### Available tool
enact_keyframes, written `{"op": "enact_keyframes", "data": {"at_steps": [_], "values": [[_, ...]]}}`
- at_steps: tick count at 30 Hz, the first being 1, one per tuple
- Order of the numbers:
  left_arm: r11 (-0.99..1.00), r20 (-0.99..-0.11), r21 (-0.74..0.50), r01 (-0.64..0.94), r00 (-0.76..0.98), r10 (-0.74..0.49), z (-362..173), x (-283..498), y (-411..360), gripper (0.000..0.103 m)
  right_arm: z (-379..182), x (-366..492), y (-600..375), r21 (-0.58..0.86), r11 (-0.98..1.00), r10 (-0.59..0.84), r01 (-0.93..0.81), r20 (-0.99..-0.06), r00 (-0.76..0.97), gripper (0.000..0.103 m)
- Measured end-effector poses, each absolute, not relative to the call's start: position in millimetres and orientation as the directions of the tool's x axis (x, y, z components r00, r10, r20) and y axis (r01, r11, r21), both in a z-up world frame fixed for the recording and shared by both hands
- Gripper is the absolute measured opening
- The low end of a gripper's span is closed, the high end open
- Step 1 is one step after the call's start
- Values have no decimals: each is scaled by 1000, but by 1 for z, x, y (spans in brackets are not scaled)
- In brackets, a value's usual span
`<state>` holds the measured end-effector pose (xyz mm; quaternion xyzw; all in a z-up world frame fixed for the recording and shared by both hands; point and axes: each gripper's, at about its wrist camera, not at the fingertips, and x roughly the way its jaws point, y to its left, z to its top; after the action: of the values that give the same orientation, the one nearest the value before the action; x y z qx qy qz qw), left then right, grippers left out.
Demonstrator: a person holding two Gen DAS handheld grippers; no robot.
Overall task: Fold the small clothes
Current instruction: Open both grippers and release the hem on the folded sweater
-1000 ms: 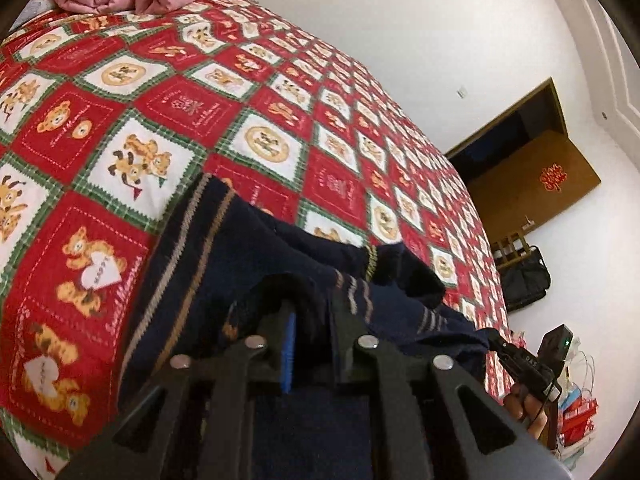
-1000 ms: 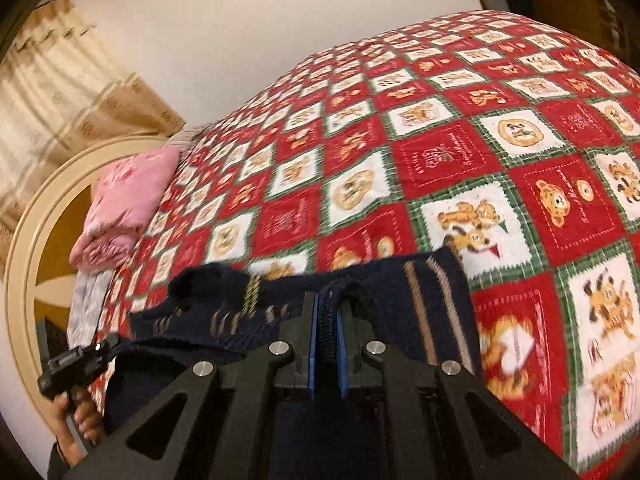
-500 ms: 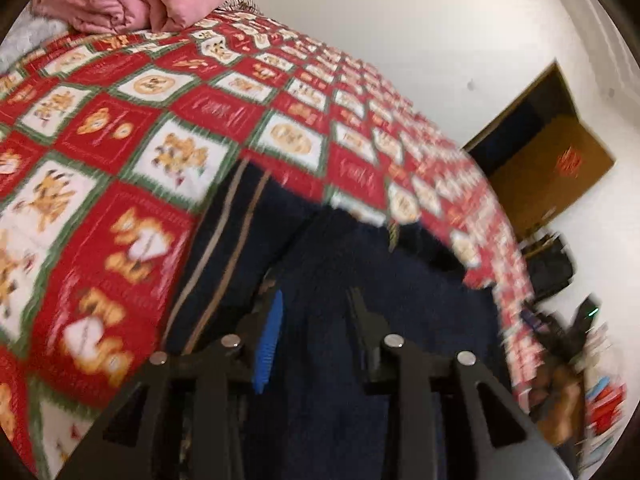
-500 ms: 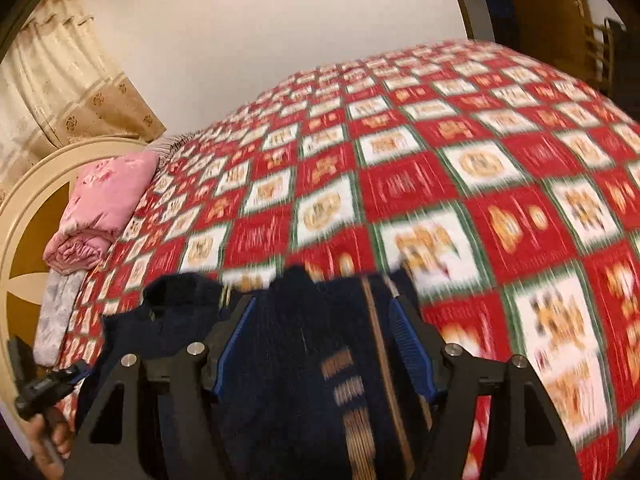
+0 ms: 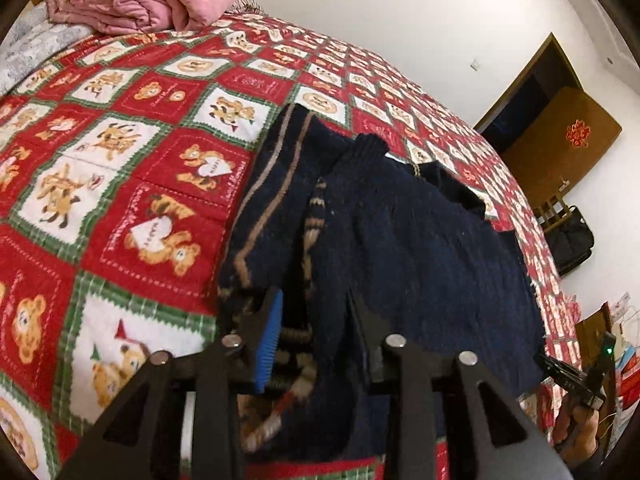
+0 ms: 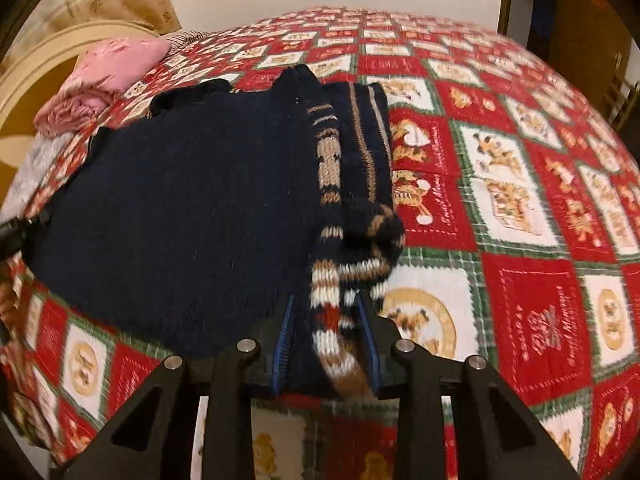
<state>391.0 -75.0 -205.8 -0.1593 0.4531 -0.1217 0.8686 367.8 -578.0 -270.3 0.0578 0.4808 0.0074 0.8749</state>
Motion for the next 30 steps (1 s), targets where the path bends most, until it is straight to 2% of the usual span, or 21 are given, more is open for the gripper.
{"op": "enact_keyframes", "data": {"at_steps": [1, 3, 5, 10, 13, 16, 18, 24, 27, 30], "values": [[925, -753, -375, 61, 563, -342, -206, 387, -76, 48, -270, 365, -575, 88, 995, 55, 38, -846, 530, 32], [928, -753, -368, 62, 565, -336, -208, 379, -77, 52, -271, 360, -566, 32, 999, 16, 22, -855, 518, 32], [926, -755, -371, 66, 560, -342, -213, 374, -75, 52, -272, 357, -560, -21, 1000, -24, 13, -854, 520, 32], [915, -742, -396, 74, 562, -367, -217, 366, -70, 52, -256, 357, -566, 10, 997, -30, 77, -864, 502, 32], [922, -741, -377, 82, 571, -354, -213, 364, -73, 52, -222, 355, -557, -10, 993, -78, 114, -786, 613, 32], [925, -743, -372, 76, 573, -345, -213, 366, -76, 55, -205, 368, -537, 93, 996, 59, 15, -736, 675, 37], [925, -745, -374, 65, 574, -342, -214, 368, -78, 56, -214, 383, -519, 107, 994, 102, -31, -759, 643, 37], [944, -755, -321, 79, 581, -305, -219, 366, -87, 59, -271, 384, -484, 77, 995, 101, -67, -843, 529, 37], [960, -765, -257, 110, 584, -272, -220, 364, -94, 59, -277, 358, -477, 21, 996, 70, -88, -797, 600, 37], [971, -770, -203, 128, 591, -239, -222, 364, -100, 60, -270, 358, -484, 74, 993, 112, -90, -814, 570, 37]]}}
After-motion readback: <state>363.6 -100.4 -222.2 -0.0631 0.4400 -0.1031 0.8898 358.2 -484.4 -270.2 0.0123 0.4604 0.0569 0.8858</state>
